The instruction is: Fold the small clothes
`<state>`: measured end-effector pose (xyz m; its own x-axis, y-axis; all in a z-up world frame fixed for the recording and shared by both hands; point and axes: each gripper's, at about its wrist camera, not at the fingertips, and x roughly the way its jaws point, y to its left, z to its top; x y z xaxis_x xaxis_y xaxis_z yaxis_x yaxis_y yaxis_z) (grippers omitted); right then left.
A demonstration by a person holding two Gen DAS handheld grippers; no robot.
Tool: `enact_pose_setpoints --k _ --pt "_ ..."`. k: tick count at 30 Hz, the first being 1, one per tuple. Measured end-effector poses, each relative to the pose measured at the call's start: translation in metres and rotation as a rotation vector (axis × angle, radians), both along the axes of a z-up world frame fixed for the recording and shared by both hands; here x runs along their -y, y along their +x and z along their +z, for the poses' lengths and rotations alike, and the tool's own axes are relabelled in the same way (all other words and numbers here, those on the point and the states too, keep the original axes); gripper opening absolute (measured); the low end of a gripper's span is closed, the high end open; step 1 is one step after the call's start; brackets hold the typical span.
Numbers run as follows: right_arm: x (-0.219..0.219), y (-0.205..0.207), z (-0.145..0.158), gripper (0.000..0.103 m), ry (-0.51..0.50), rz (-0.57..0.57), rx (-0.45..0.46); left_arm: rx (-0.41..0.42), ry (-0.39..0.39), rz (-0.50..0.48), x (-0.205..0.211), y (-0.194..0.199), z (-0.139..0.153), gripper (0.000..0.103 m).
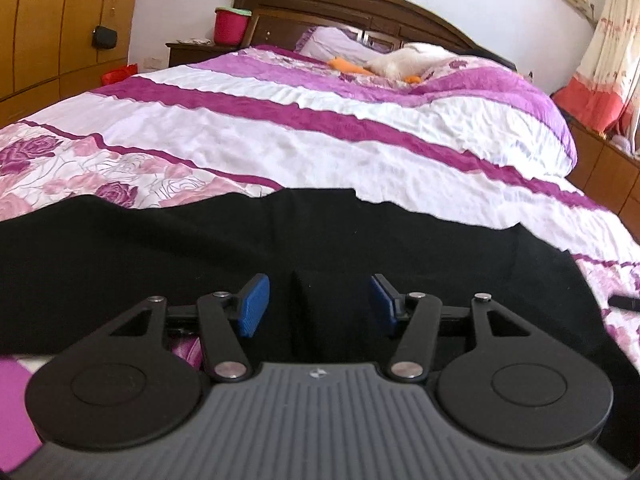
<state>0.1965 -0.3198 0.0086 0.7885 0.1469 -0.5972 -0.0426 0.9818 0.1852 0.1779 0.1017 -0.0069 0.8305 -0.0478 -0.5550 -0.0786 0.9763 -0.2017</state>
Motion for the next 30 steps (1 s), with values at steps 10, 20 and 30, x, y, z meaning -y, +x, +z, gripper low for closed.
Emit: enact_pose_setpoints --k 10,20,30 --pt "-0.006 0.076 -0.028 0.049 -0.011 -0.005 -0.051 -0.03 0.0 0.001 0.003 0.023 -0.027 0.061" --pt "-0.011 0.08 -0.038 0.016 -0.015 0.049 0.014 -0.019 -0.043 -0.02 0.007 0.024 -0.027 0.011" --pt "0.019 0.063 -0.035 0.008 0.063 -0.135 0.194 0.165 0.108 -0.034 0.032 0.028 0.008 0.009"
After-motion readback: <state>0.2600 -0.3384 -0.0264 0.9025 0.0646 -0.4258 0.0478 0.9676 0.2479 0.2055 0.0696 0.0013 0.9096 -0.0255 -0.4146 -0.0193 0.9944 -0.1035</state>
